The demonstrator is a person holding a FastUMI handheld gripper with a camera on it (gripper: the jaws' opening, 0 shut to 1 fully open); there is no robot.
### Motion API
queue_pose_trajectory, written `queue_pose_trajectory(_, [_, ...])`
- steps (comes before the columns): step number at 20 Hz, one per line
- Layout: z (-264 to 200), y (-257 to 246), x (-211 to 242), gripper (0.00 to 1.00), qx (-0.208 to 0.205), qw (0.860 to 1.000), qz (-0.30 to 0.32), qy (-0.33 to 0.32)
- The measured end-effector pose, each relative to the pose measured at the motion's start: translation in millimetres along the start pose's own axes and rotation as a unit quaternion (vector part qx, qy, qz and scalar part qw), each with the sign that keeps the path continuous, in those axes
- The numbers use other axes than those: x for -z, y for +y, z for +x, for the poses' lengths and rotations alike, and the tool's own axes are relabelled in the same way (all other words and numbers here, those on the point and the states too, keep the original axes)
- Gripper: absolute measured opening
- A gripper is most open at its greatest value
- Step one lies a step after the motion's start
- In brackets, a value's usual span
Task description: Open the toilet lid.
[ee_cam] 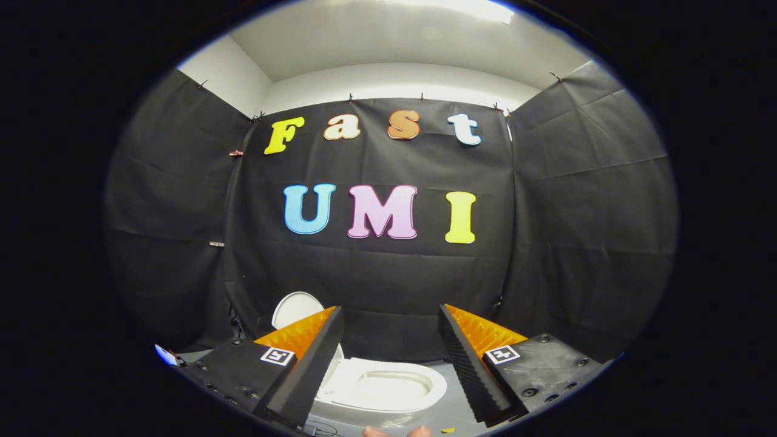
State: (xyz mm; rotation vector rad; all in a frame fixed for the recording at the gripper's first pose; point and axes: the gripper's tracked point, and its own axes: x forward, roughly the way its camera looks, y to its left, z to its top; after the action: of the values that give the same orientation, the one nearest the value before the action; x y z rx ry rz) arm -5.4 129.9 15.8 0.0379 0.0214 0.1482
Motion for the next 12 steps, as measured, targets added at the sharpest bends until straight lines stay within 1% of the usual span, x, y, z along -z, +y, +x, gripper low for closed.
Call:
queue_pose_trajectory(3, [-3,-24,5,0.98,0.016,1.0,0.007,-0.008])
queue_pose_trajectory(8, [-1,-55,24,0.98,0.041,0.999,0.011,0.002])
queue_pose_trajectory(12, [0,-55,27,0.99,0.042,0.999,0.013,0.004])
